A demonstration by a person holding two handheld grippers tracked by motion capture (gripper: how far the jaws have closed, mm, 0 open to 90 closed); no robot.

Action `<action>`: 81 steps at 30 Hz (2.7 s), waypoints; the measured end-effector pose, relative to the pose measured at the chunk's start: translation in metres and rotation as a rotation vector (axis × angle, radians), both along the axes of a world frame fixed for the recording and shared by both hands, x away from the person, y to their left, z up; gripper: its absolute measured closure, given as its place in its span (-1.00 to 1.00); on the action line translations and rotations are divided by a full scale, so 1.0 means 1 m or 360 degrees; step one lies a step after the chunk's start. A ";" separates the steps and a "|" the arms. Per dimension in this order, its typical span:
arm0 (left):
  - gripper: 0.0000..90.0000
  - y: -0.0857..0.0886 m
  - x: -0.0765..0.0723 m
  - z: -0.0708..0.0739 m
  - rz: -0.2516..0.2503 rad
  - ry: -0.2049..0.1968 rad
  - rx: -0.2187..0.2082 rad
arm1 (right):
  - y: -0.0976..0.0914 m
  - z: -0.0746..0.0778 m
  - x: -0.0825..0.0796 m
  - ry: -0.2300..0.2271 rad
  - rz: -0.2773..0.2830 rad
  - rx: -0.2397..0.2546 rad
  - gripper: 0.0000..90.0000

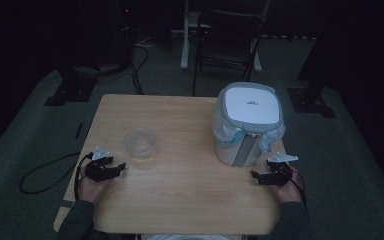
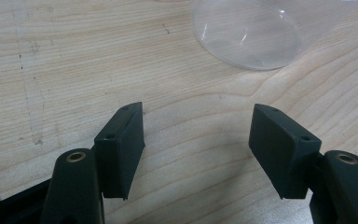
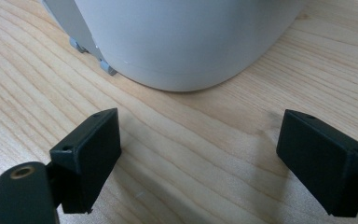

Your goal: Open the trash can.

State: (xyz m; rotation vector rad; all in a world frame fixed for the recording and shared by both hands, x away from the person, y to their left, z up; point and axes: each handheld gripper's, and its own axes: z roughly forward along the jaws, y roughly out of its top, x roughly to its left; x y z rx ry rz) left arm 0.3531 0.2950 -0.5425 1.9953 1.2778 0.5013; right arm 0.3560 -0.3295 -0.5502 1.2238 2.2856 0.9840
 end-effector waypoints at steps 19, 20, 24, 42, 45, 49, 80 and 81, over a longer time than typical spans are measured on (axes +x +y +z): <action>-0.23 -0.003 -0.001 -0.001 -0.0008 -0.0013 0.0040 | -0.001 0.011 -0.004 -0.0011 -0.0038 0.0045 -0.41; -0.24 -0.003 -0.001 -0.001 -0.0010 -0.0014 0.0042 | -0.002 0.013 -0.005 -0.0017 -0.0042 0.0042 -0.41; -0.24 -0.003 -0.001 -0.001 -0.0007 -0.0013 0.0038 | -0.002 0.022 -0.005 -0.0031 -0.0060 0.0028 -0.39; -0.25 -0.004 -0.001 -0.001 -0.0004 -0.0012 0.0038 | -0.016 0.072 -0.018 -0.0098 -0.0150 -0.0040 -0.18; -0.25 -0.003 -0.001 -0.001 -0.0003 -0.0011 0.0035 | -0.018 0.080 -0.018 -0.0084 -0.0145 0.0001 -0.13; -0.25 -0.003 -0.001 -0.001 -0.0003 -0.0011 0.0031 | -0.020 0.092 -0.021 -0.0093 -0.0149 0.0034 -0.09; -0.25 -0.002 -0.001 -0.001 -0.0002 -0.0005 0.0002 | -0.040 0.169 -0.017 -0.0259 -0.0199 0.0088 0.10; -0.25 -0.002 -0.001 -0.001 -0.0002 -0.0004 -0.0001 | -0.040 0.170 -0.017 -0.0262 -0.0201 0.0089 0.10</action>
